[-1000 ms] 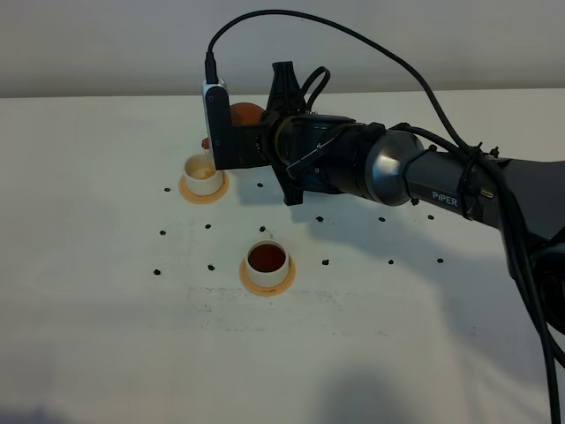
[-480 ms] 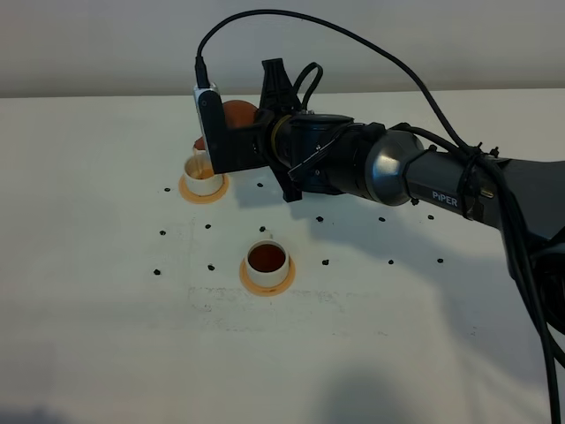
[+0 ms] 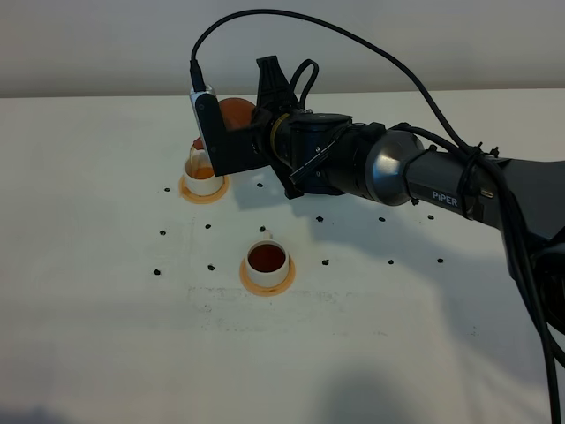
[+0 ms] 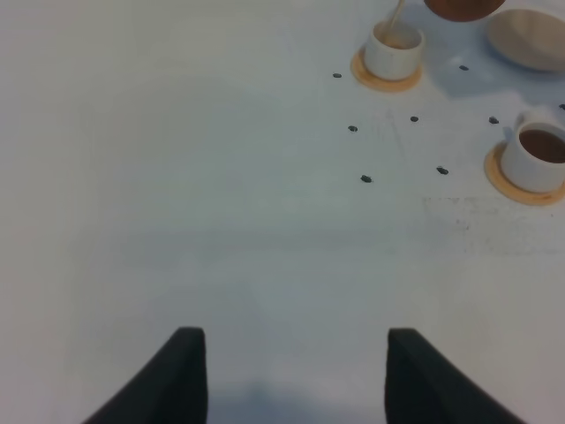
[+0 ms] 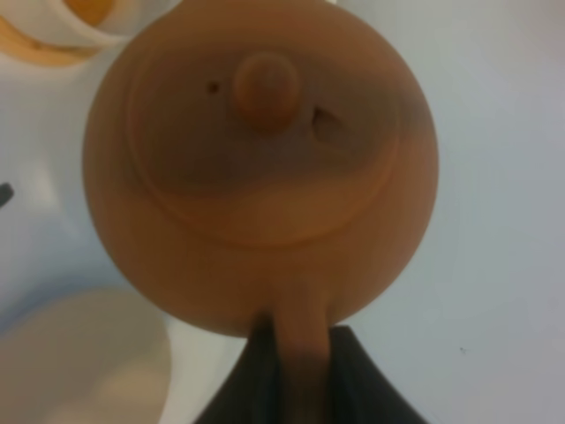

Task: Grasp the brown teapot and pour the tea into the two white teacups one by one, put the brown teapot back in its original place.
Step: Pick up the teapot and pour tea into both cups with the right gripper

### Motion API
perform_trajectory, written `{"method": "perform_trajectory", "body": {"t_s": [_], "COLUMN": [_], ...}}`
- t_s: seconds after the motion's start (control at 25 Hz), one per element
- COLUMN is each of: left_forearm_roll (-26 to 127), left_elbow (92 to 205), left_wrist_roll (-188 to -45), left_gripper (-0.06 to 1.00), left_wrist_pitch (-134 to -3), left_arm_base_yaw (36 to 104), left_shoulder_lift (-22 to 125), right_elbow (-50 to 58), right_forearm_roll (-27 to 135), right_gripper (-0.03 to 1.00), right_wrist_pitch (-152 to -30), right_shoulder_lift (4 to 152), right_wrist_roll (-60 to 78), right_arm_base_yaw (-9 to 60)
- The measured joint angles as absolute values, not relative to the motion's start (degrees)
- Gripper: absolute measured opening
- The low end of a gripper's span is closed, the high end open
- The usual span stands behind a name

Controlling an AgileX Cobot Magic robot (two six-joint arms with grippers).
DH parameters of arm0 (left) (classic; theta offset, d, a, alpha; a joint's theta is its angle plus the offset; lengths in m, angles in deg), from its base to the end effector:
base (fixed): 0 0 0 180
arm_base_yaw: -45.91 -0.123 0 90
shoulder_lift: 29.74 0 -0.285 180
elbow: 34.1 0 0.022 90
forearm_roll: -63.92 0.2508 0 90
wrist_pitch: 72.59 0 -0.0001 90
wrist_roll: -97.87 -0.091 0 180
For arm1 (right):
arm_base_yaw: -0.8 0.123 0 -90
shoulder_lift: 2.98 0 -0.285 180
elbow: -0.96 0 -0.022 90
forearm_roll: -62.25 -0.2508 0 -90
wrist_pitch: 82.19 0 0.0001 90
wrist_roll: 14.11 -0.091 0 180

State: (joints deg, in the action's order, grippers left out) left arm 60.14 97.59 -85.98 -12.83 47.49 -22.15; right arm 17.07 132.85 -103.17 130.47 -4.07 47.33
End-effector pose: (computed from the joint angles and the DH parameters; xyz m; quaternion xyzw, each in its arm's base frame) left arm -0.0054 -0.0050 0.2801 0.0412 0.8450 -0.0224 0.5327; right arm 0.3659 0.3412 0.1856 -0.7407 0.4676 -0.2750 0.3964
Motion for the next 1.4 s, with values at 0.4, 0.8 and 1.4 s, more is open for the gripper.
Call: {"method": "perform_trajectory", "body": {"t_s": [0.4, 0.8, 1.4], "left_forearm_roll": [60.14, 60.14, 60.14], "left_elbow": [97.59, 97.59, 97.59], "left_wrist_roll": [-85.98, -85.98, -85.98], "left_gripper": [0.47, 0.47, 0.47], "left_wrist_pitch": [-12.83, -12.83, -12.83], "left_arm_base_yaw": [47.49, 47.49, 47.49], "left_shoulder_lift": [-22.15, -22.15, -22.15], "right_elbow": [17.07, 17.16, 17.26], "right_forearm_roll": [132.91, 133.78, 135.07], "right_gripper": [0.08, 0.08, 0.08], "right_wrist_pitch": [-104.71, -104.73, -105.14], "right_shoulder_lift": [130.47, 130.47, 130.47], "right_wrist_roll": [-4.07, -2.75, 1.51], "right_arm_base_yaw": [46.25, 46.25, 46.25]}}
